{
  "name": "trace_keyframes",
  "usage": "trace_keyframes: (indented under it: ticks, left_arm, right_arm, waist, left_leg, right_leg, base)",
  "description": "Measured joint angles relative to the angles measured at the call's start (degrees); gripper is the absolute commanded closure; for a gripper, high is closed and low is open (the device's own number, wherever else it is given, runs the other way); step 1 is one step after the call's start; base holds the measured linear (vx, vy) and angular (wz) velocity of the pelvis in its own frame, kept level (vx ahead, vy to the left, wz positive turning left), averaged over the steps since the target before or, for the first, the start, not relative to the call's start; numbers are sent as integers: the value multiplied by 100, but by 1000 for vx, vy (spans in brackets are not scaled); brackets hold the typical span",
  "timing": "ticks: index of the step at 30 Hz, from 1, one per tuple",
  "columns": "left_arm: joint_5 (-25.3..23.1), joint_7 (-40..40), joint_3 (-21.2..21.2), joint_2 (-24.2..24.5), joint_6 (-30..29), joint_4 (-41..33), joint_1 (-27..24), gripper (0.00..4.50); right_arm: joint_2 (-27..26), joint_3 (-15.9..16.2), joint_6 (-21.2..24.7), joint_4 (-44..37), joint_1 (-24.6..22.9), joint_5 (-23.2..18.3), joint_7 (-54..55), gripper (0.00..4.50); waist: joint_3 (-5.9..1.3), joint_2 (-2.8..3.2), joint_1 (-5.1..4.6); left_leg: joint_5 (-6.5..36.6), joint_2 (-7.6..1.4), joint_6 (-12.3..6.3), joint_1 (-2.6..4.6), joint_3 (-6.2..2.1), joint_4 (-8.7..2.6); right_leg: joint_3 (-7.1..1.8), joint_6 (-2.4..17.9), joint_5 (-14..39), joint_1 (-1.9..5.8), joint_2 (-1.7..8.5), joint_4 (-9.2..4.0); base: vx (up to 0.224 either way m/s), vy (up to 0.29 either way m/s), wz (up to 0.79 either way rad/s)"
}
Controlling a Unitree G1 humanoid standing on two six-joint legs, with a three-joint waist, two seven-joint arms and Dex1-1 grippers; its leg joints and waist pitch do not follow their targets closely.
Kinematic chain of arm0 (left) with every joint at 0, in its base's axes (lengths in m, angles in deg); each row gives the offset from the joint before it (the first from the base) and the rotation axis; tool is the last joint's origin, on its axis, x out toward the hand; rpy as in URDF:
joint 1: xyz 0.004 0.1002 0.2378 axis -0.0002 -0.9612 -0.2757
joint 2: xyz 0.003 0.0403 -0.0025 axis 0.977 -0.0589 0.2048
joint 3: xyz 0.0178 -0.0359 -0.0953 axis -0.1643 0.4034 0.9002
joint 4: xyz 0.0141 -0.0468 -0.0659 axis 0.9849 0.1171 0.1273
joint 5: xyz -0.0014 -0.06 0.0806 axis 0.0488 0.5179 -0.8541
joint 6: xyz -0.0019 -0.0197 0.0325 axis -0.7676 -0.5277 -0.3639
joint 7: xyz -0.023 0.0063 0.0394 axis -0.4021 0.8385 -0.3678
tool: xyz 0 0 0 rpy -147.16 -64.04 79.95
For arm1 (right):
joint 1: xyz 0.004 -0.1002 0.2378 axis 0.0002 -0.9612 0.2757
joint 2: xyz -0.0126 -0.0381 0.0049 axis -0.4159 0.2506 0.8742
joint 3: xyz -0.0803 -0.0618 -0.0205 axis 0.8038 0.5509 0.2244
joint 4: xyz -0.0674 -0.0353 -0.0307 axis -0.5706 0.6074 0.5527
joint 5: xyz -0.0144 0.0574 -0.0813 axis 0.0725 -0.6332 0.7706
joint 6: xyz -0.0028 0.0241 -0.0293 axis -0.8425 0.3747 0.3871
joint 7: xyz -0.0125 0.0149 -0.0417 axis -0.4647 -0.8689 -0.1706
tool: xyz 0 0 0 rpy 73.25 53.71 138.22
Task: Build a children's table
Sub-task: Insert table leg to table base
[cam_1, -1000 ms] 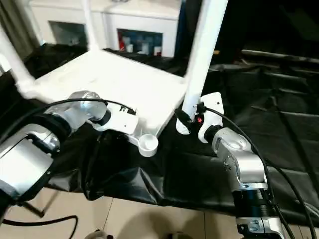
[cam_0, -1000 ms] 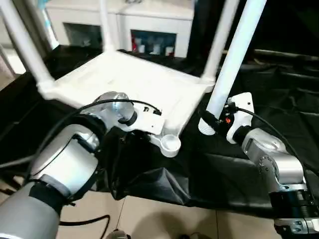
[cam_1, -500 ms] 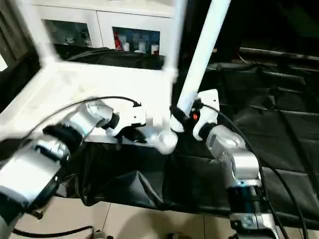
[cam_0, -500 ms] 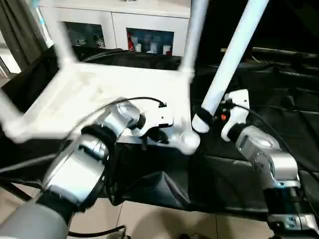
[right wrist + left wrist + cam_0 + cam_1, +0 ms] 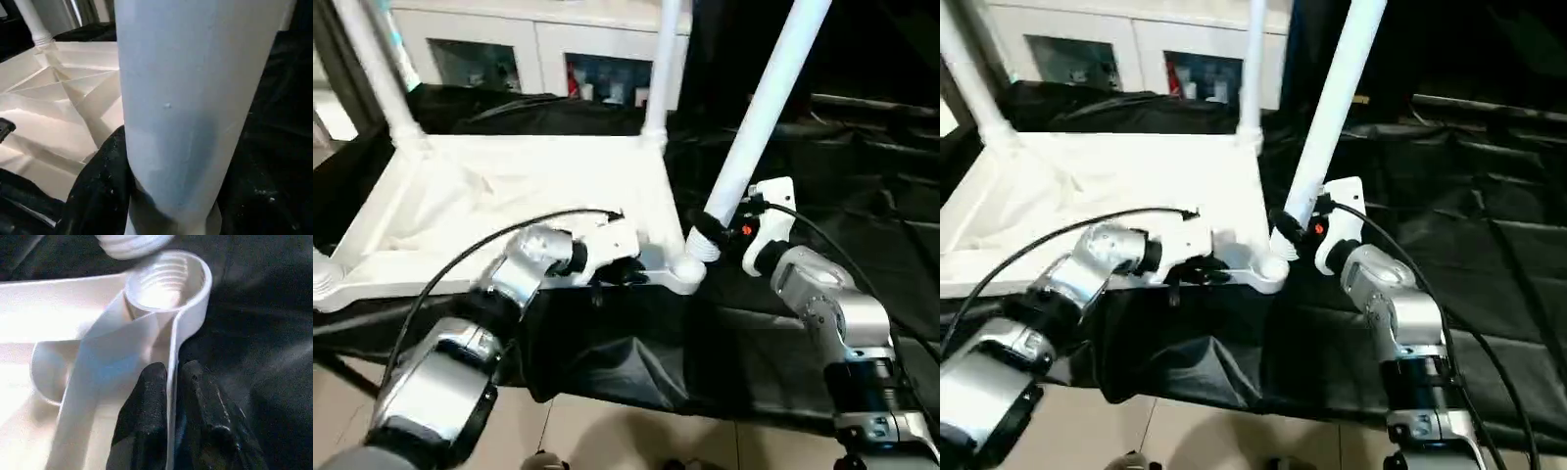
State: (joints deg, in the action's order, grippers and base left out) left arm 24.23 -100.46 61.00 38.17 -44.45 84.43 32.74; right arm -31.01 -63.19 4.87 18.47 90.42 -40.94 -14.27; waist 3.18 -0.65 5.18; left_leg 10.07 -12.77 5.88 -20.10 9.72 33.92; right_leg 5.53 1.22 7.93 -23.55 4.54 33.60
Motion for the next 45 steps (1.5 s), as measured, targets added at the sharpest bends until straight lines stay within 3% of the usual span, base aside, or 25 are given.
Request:
trace_keyframes:
  ticks: [9, 35, 36, 40, 42, 45]
  left_arm:
    - [-127, -59, -6, 238, 95, 274, 60, 347]
    - [-259, -207, -86, -53, 312, 967, 433, 347]
    - [-259, -208, -81, -53, 312, 971, 434, 375]
    - [-222, -170, 28, -48, 315, 1078, 464, 388]
    - [-191, -176, 74, -45, 316, 1126, 465, 427]
    - [-171, -258, 67, -38, 340, 1129, 465, 436]
  right_arm:
    - [11, 0, -5, 0, -1, 3, -25, 260]
    - [-30, 63, -7, -33, -60, 34, -48, 260]
    - [-29, 63, -7, -33, -61, 34, -49, 260]
    - [-26, 68, -6, -33, -60, 34, -64, 260]
    - [-21, 71, -5, -33, -60, 34, -102, 260]
    - [-22, 96, -4, -33, -59, 34, -155, 260]
  waist:
    - [0, 0, -9]
    - [-1, 6, -10]
    - [-1, 6, -10]
    - [-1, 4, -15]
    - [0, 4, -17]
    - [0, 4, -24]
  left_leg:
    - [0, 1, 0, 1, 0, 0]
    - [0, 1, 0, 2, -1, -1]
    - [0, 1, 1, 2, -1, -1]
    - [0, 1, 0, 2, -1, -1]
    - [0, 1, 0, 1, -1, -2]
    - [0, 1, 0, 1, 0, -2]
  right_leg:
    - [0, -3, 1, 0, 0, 0]
    - [-2, -2, 1, 2, -1, 0]
    - [-1, -2, 1, 2, -1, 0]
    - [-1, -2, 1, 2, -1, 0]
    - [-1, -2, 2, 1, -1, 0]
    - [-2, -3, 2, 1, -1, -3]
  base:
    - [0, 0, 0]
    - [0, 0, 0]
    - [0, 0, 0]
    - [0, 0, 0]
    - [0, 0, 0]
    - [0, 0, 0]
